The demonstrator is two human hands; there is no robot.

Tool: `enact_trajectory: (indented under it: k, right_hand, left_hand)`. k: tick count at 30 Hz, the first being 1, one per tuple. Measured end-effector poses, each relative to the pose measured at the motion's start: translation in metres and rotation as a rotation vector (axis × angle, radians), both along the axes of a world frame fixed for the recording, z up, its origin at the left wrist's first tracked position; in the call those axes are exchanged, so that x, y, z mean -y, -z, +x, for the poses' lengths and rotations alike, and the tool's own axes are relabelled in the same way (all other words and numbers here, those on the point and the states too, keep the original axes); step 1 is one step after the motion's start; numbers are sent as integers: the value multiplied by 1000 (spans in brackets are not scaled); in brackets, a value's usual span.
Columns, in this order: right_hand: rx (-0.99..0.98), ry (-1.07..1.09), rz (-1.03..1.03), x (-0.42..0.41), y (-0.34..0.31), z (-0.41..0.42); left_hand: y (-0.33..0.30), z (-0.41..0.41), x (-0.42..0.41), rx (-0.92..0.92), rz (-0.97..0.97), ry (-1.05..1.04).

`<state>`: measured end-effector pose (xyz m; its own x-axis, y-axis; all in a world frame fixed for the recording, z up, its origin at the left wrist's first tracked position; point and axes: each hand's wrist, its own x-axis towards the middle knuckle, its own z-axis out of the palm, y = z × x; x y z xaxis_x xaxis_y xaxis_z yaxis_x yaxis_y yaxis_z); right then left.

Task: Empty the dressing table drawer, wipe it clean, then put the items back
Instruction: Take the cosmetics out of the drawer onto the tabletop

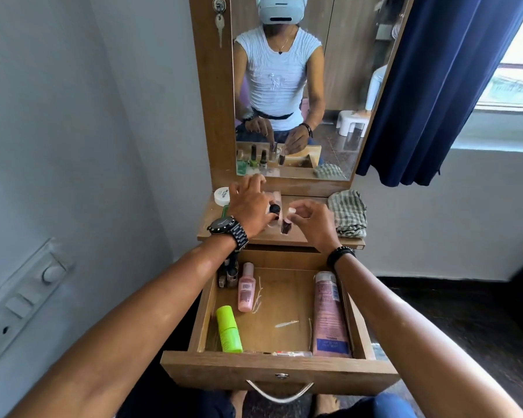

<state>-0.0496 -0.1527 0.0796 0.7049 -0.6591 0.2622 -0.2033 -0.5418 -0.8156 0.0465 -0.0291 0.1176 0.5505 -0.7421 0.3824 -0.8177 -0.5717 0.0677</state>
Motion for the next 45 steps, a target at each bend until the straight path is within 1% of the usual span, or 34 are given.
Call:
enact_trajectory:
  k: [4,9,16,19,22,25,27,31,34,37,42,45]
  right_hand:
    - [-27,1,-11,-2,1,11]
    - [-38,15,-29,-4,3,21]
    - [-30,16,-43,-7,1,18]
    - [16,53,-57,-15,0,5]
    - [92,85,-74,-29,4,-11]
    - [131,50,-16,-47,15,-21]
    - [117,-4,18,-56,25,-23]
    - [-10,-126,81,-75,47,-19]
    - [-76,-201,90,-87,63,-8]
    - [-174,-260,54,-97,72,4]
    - [-340,-292,-75,-106,87,21]
    - [-377,-283,-105,-109,94,27]
  left_hand:
    - [7,6,6,21,43,-28]
    - [16,9,8,-48,62,-39]
    - [13,8,7,-76,77,-34]
    - [11,4,-2,-99,7,-32]
    - [14,-8,-23,-128,-146,-33]
    - [27,-19,-53,-206,-289,-47]
    - [42,-21,-71,-264,-299,-60]
    - [74,-13,-98,-386,-290,-149]
    - [90,-3,-106,-409,-247,-209]
    - [101,6,-105,-371,-134,-230]
    - [113,10,-100,-397,36,-256]
    - [118,10,-99,-372,146,-282]
